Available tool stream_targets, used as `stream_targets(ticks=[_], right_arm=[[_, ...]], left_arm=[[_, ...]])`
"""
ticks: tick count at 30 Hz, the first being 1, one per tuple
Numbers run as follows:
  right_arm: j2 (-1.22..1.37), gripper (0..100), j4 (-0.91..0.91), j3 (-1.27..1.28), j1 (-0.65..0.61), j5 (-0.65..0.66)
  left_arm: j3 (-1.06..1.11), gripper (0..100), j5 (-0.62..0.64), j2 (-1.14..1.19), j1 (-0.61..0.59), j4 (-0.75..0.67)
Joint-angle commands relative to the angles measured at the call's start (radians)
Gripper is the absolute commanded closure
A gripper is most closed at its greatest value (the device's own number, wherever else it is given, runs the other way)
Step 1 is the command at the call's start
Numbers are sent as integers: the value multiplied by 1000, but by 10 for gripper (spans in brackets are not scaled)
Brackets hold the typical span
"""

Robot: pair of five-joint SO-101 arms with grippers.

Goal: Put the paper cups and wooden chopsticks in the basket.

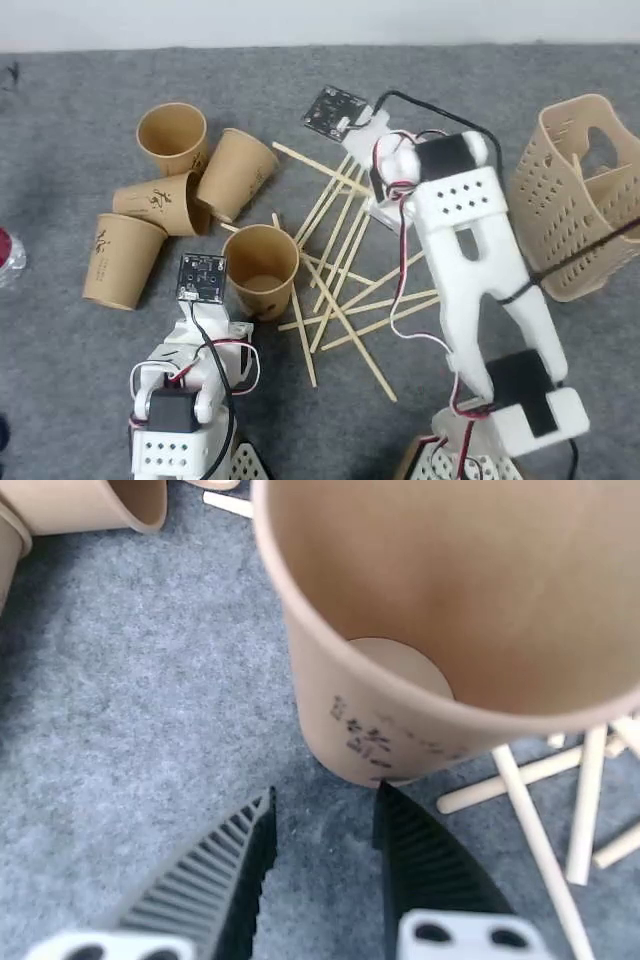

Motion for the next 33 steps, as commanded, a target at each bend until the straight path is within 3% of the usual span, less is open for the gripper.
stream_targets(ticks=[1, 14, 21, 25, 28, 33], right_arm=[[-67, 992, 25, -57, 31, 14], [-277, 992, 25, -37, -25, 5], [-472, 992, -19, -89, -42, -170], [-602, 992, -65, -161, 71, -290], [-687, 992, -136, -152, 240, -347], [-768, 991, -349, 132, 559, -433]], left_arm=[[-21, 830, -6, -17, 8, 5], [-21, 830, -6, -17, 8, 5], [-21, 830, -6, -17, 8, 5], [-21, 830, -6, -17, 6, 5], [-21, 830, -6, -17, 8, 5], [-21, 830, -6, -17, 8, 5]])
